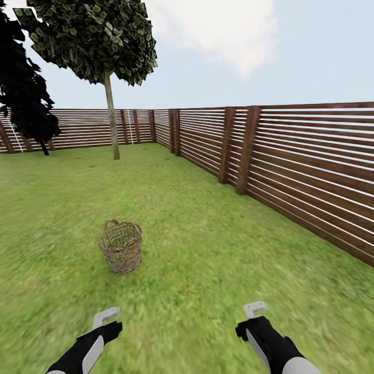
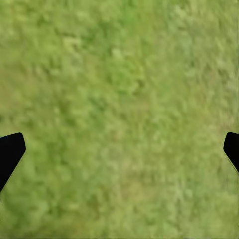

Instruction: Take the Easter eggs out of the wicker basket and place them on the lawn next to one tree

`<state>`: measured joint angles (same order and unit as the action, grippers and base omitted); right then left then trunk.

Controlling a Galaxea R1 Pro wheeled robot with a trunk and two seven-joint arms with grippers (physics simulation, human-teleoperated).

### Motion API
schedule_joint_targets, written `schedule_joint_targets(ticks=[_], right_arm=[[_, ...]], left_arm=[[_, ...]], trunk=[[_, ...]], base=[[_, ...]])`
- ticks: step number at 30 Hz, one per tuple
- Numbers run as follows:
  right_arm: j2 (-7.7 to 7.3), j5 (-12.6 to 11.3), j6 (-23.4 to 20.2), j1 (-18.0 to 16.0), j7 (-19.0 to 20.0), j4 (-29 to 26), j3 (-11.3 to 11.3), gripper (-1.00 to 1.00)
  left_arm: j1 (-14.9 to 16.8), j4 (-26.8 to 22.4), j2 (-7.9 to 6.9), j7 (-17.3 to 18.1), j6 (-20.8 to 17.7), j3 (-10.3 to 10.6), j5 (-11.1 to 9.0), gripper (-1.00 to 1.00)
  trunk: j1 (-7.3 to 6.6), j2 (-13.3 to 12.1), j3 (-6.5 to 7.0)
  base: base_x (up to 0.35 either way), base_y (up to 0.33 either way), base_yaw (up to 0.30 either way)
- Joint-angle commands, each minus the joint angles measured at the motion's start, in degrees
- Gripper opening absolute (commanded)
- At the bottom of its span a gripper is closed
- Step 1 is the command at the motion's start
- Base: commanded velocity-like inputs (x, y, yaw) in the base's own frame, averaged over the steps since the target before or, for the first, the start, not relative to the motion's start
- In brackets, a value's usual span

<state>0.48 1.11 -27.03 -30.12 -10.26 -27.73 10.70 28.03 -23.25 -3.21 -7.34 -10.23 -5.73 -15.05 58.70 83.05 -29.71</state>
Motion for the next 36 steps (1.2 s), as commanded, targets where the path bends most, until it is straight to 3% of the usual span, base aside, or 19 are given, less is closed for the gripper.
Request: schedule_joint_targets(ticks=[1, 8, 15, 36], right_arm=[[0.00, 0.1, -0.4, 0.0, -0.2, 0.0, 0.4, 1.00], [0.05, 0.2, -0.4, 0.0, -0.3, 0.0, 0.9, 1.00], [0.05, 0.1, -0.4, 0.0, -0.3, 0.1, 0.8, 1.00], [0.14, 0.2, -0.4, 0.0, -0.8, 0.3, 0.9, 1.00]], left_arm=[[0.0, -0.1, 0.25, -0.2, -0.3, 0.0, -0.6, 1.00], [0.0, -0.1, 1.66, -0.5, -0.1, 0.0, -0.4, 1.00], [0.0, -0.1, 2.45, -0.5, 0.4, 0.0, -0.5, 1.00], [0.0, 0.0, 2.95, -0.5, 0.3, 0.1, -0.4, 1.00]], trunk=[[0.03, 0.0, -0.06], [0.03, 0.0, -0.06], [0.03, 0.0, -0.06], [0.03, 0.0, -0.06]], base=[[0.332, 0.000, 0.215], [0.321, -0.089, 0.279], [0.061, -0.023, 0.299], [0.001, 0.000, 0.299]])
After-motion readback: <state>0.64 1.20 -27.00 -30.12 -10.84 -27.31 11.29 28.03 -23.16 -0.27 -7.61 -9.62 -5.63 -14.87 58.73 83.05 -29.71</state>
